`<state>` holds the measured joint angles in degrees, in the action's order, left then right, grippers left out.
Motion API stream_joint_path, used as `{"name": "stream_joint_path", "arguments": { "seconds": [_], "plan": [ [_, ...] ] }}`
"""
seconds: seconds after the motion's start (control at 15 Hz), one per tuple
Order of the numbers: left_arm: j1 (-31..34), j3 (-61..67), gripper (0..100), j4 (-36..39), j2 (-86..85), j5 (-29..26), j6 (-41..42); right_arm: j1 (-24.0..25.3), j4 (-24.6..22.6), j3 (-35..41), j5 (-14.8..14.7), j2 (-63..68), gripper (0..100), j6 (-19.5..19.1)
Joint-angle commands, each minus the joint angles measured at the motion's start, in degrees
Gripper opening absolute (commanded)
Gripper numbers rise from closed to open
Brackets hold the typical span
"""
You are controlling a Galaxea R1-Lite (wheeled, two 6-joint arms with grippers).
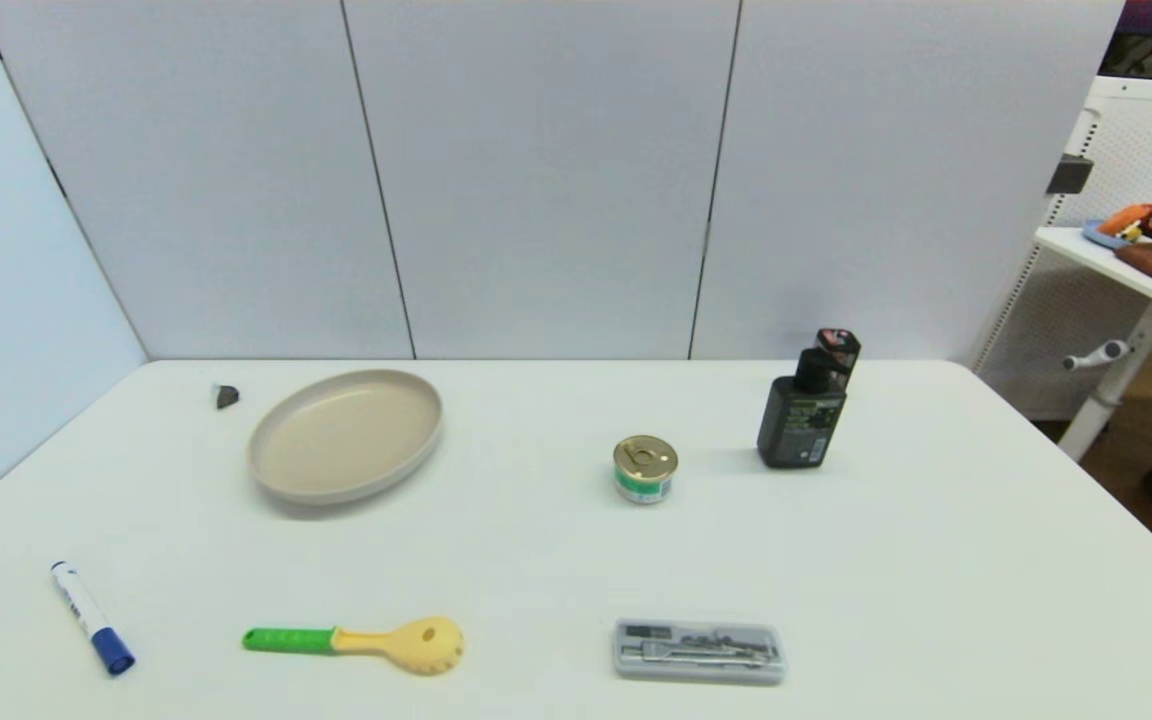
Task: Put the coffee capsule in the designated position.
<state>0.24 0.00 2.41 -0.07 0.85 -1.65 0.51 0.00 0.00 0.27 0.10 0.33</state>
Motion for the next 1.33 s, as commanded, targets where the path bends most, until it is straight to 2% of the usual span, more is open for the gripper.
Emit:
{"name": "stream_joint_path", "arguments": {
  "seconds": [0.07, 0.87, 1.33],
  "plan": [
    [0.0, 1.1, 100, 0.0, 0.0, 0.0, 0.0, 0.0, 0.0, 0.0, 0.0, 0.1, 100, 0.0],
    [0.0, 1.1, 100, 0.0, 0.0, 0.0, 0.1, 0.0, 0.0, 0.0, 0.0, 0.1, 100, 0.0],
    [0.0, 1.1, 100, -0.2, 0.0, -0.3, 2.8, 0.0, 0.0, 0.0, 0.0, 0.1, 100, 0.0]
  ]
}}
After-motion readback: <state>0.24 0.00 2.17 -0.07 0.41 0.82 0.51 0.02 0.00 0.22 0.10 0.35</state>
